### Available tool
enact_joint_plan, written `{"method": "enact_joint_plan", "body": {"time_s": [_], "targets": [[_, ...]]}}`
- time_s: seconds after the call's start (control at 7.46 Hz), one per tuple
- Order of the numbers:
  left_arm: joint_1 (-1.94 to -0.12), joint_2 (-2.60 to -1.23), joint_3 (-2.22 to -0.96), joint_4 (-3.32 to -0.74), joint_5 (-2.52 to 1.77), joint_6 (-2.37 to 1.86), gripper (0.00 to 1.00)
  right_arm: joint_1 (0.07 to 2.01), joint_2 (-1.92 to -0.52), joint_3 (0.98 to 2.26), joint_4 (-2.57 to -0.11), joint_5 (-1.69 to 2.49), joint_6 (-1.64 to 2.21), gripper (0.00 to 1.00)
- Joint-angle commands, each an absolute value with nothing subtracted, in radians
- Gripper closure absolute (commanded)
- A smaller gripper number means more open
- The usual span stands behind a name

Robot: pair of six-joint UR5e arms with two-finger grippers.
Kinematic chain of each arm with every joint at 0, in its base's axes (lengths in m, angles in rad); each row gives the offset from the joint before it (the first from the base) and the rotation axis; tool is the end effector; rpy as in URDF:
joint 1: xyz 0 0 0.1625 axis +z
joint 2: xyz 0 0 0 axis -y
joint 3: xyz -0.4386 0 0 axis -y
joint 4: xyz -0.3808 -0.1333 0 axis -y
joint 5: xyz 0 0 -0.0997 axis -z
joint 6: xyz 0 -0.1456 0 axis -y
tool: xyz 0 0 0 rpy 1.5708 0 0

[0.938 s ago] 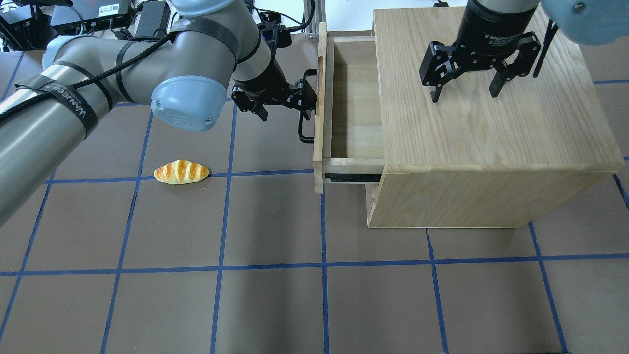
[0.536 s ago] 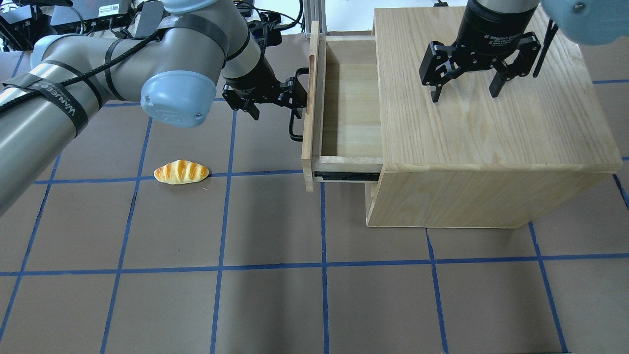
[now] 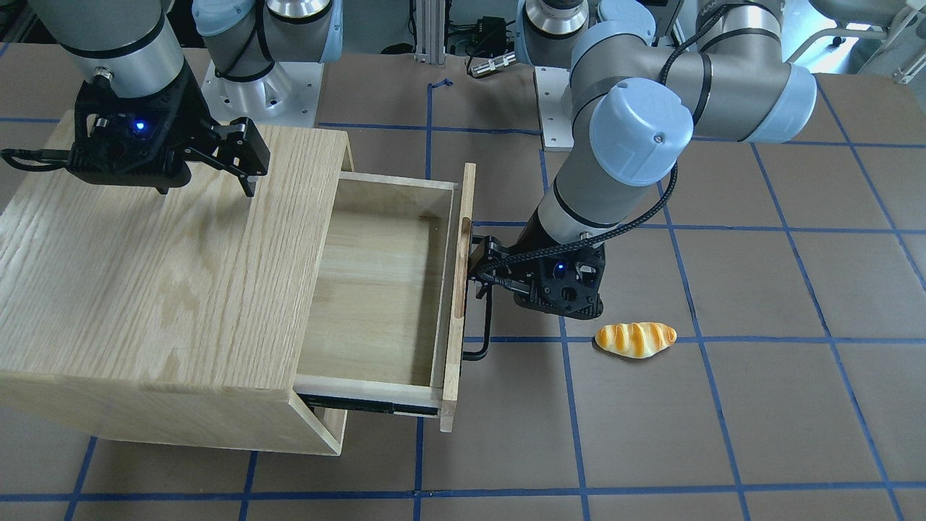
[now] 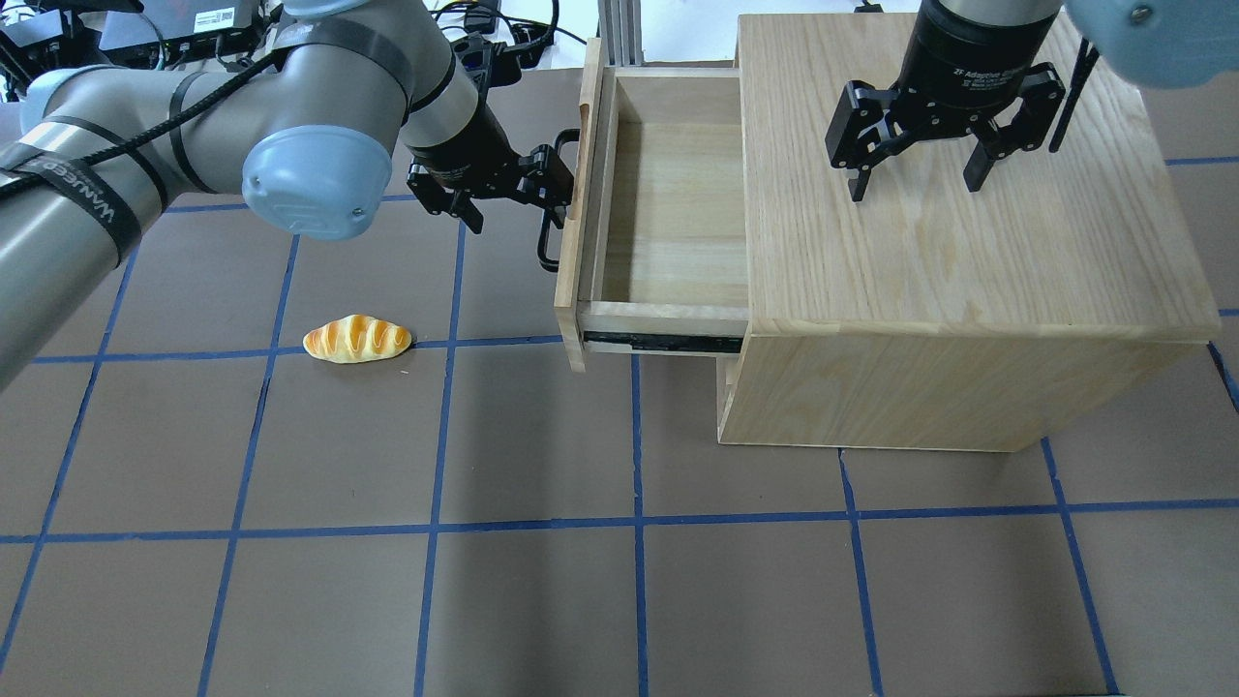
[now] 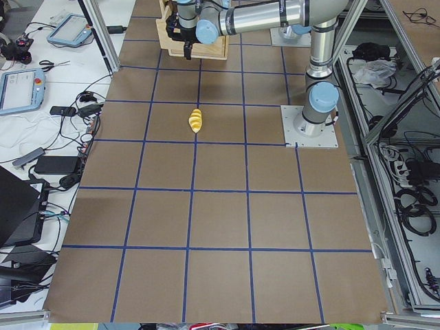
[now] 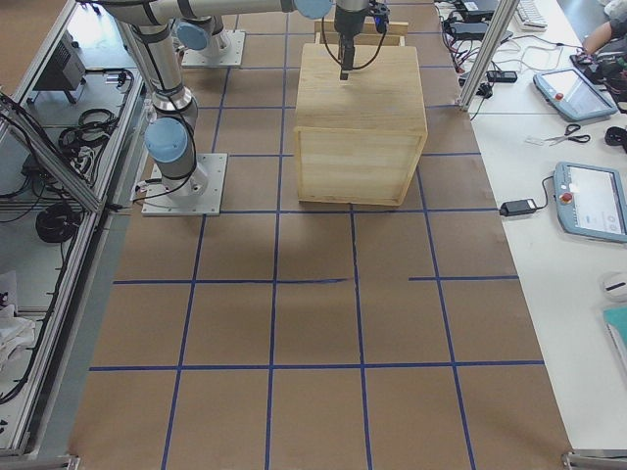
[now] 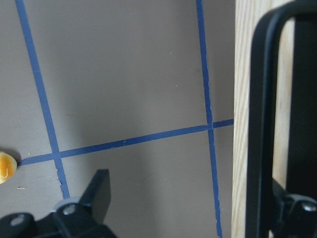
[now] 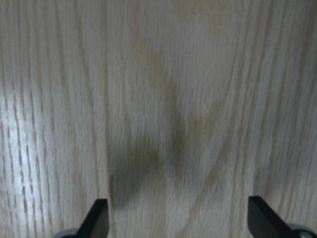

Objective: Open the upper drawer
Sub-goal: 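Pull the drawer handle with the left gripper away from the cabinet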

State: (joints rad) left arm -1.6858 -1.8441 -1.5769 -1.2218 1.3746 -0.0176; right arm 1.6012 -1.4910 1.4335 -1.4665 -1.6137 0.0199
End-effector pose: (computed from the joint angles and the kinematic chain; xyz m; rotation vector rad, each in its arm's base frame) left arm -0.2288 -0.5713 0.3443 -0.1532 -2.9362 0.0830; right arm 0.1424 -0.5038 0.4716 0.0178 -3.0967 -0.0708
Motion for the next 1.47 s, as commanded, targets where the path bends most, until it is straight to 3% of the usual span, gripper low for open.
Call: {"method": "enact_joint_plan", "body": {"time_s": [0.0,0.94,1.34], "targets": [[-1.661,-1.841,-1.577,-1.229,1.374,-0.011,0.0,1.601,-1.491,1.433,-1.466,-1.614,0.018,0.0],[-1.677,-1.806,-1.572,-1.295,1.367,-0.017,0.0,1.601,-1.491,1.433,-1.466,-1.614,0.02,0.0],[-1.649,-1.714,-1.549,-1.432,1.376,0.011,0.0,1.601,-1.491,1.433,-1.466,-1.614,0.02,0.0]]}}
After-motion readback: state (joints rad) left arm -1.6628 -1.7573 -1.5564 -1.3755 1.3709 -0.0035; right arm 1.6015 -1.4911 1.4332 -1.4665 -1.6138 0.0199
